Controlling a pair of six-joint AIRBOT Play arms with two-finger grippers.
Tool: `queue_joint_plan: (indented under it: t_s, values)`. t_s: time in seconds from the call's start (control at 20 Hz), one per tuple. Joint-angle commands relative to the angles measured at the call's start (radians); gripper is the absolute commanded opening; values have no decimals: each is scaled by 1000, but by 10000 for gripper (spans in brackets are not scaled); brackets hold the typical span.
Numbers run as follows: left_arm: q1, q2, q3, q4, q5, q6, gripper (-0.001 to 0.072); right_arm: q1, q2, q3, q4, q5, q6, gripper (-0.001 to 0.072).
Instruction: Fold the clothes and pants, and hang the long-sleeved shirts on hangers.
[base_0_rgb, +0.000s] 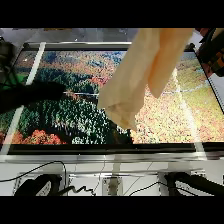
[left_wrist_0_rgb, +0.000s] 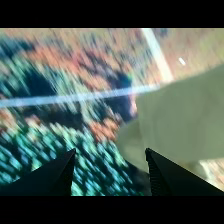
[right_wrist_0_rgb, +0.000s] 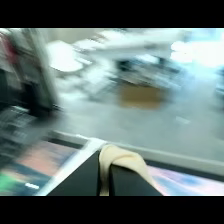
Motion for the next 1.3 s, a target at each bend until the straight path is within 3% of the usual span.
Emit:
queue_joint_plan:
  t_s: [0.0, 0.05, 0.15, 0.2, 0.35, 0.45, 0.9, 1.1, 1.25]
  values:
    - [-90, -115, -179, -217, 24, -19, 484, -152, 3, -27, -124, 151, 2, 16]
    - [-146, -174, -225, -247, 70, -18, 489, -200, 2, -52, -126, 192, 2, 16]
    - [-276, -312, -257, -256, 151, -19, 631, -278, 0, -114, -124, 292, 2, 17]
    - [-350, -391, -255, -295, 185, -19, 661, -301, -3, -136, -125, 335, 2, 16]
    - [-494, -590, -211, -445, 240, -4, 661, -336, -12, -190, -124, 384, 2, 16]
    - [-525, -684, -128, -452, 225, -5, 661, -336, -16, -193, -122, 369, 2, 16]
    - [-525, -972, 281, -432, 126, -13, 647, -335, -15, -193, -91, 350, 2, 16]
    - [-518, -1104, 419, -428, 37, -68, 638, -335, -15, -193, -82, 350, 2, 17]
    - [-518, -1169, 483, -428, -13, -101, 584, -335, -15, -193, -65, 350, 2, 17]
